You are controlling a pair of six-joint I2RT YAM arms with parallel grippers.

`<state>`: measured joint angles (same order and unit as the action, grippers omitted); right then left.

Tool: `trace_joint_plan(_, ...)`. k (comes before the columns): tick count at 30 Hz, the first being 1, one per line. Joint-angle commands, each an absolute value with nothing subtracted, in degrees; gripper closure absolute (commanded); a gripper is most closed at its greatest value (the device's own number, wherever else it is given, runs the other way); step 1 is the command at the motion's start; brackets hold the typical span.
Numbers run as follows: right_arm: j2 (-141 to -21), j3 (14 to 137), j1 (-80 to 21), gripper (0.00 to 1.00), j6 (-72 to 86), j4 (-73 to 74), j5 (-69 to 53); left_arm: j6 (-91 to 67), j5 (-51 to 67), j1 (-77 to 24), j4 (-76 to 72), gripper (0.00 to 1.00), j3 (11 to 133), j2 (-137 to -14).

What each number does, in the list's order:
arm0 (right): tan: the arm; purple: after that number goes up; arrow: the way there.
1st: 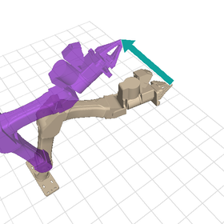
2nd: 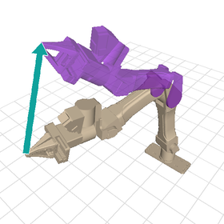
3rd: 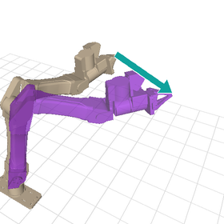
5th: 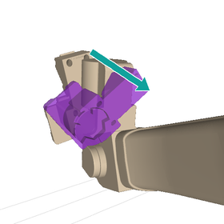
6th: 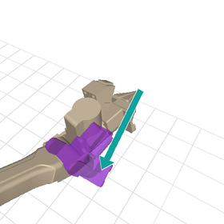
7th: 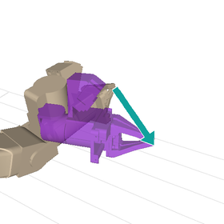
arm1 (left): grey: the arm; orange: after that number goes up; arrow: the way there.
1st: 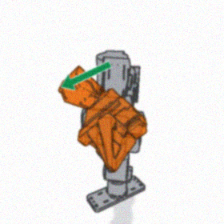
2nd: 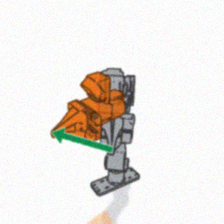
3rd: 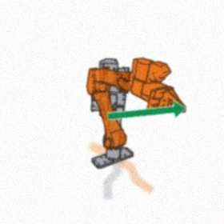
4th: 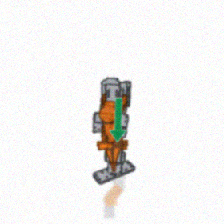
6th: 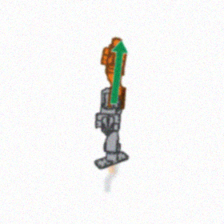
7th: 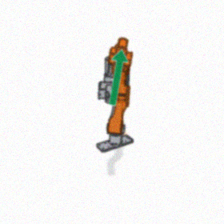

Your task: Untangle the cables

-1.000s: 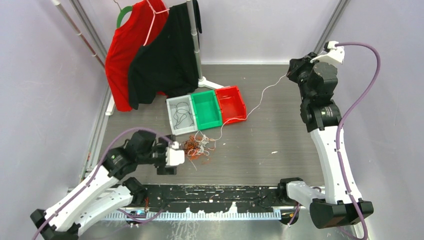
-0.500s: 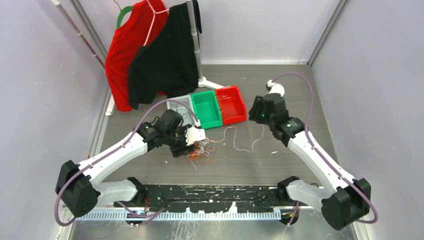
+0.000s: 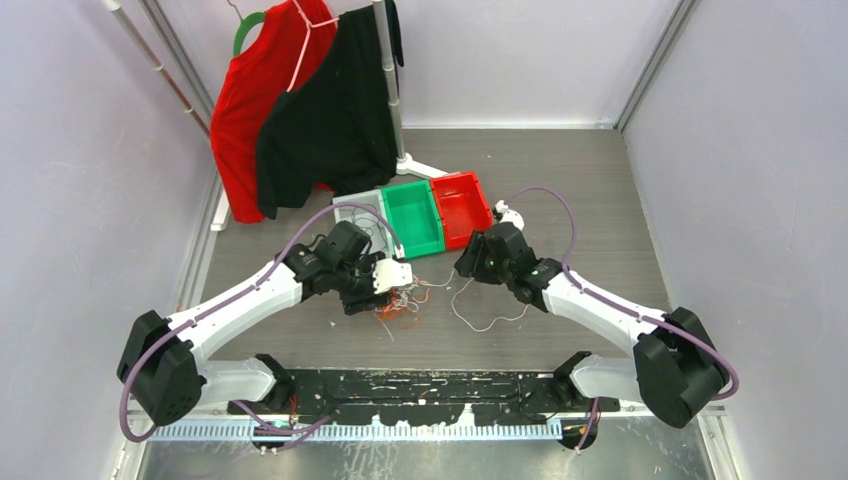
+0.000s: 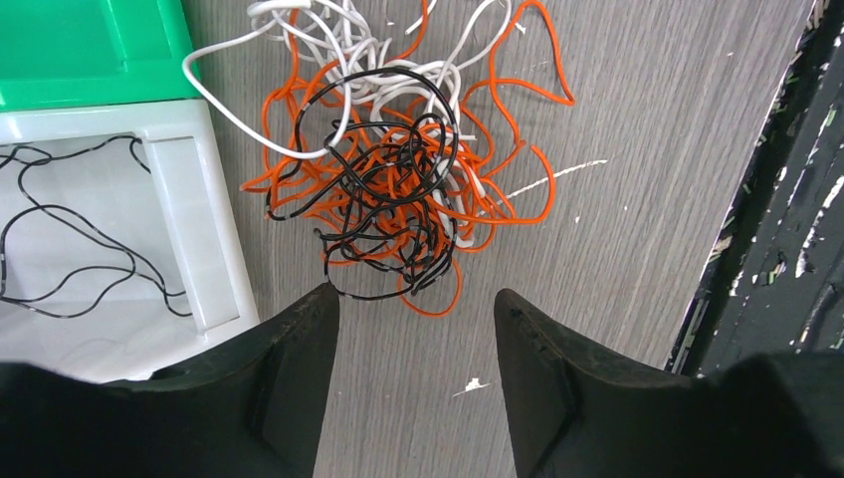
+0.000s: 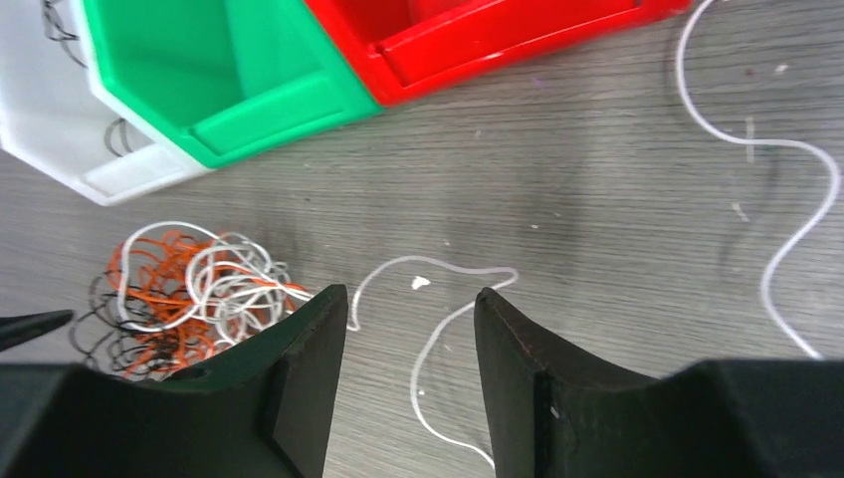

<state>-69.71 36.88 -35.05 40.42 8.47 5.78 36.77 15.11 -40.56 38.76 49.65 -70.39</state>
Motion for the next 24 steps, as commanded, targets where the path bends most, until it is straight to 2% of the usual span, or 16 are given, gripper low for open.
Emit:
trace_joint_plan(1,-70.1,35.9,-35.7,0.44,46.5,-0.9,3.2,39.4,14.9,-40.7,36.0,0.42,48.7,-70.7)
trace_joint_plan(5,-72.2,35.4,-36.8,0.44,48.5,-2.6,2.8,39.4,14.9,-40.7,35.9,0.44,49.2,-71.2)
trace_joint_plan(12,-75.2,33.8,-39.6,0.46,52.7,-4.6,4.7,38.6,15.3,-40.8,35.0,0.54,49.5,-71.8)
trace_joint_plan(14,-75.5,33.0,-40.2,0.52,53.9,-6.0,6.1,38.6,15.3,-40.9,35.2,0.56,49.6,-72.0)
trace_joint_plan(18,-76.2,31.5,-40.3,0.70,56.3,-11.4,7.8,37.6,15.3,-41.5,36.6,0.59,50.9,-72.3)
trace_joint_plan(19,-76.5,31.7,-40.3,0.74,56.5,-12.2,7.8,36.8,15.3,-41.7,37.5,0.57,52.0,-72.3)
trace_joint_plan(21,-77.3,32.4,-40.4,0.82,56.4,-12.4,7.5,34.4,15.6,-42.3,41.0,0.42,55.2,-75.4)
trace_joint_plan(24,-77.0,33.3,-40.4,0.94,55.5,-11.4,8.3,29.0,16.7,-42.5,49.0,0.32,61.5,-79.5)
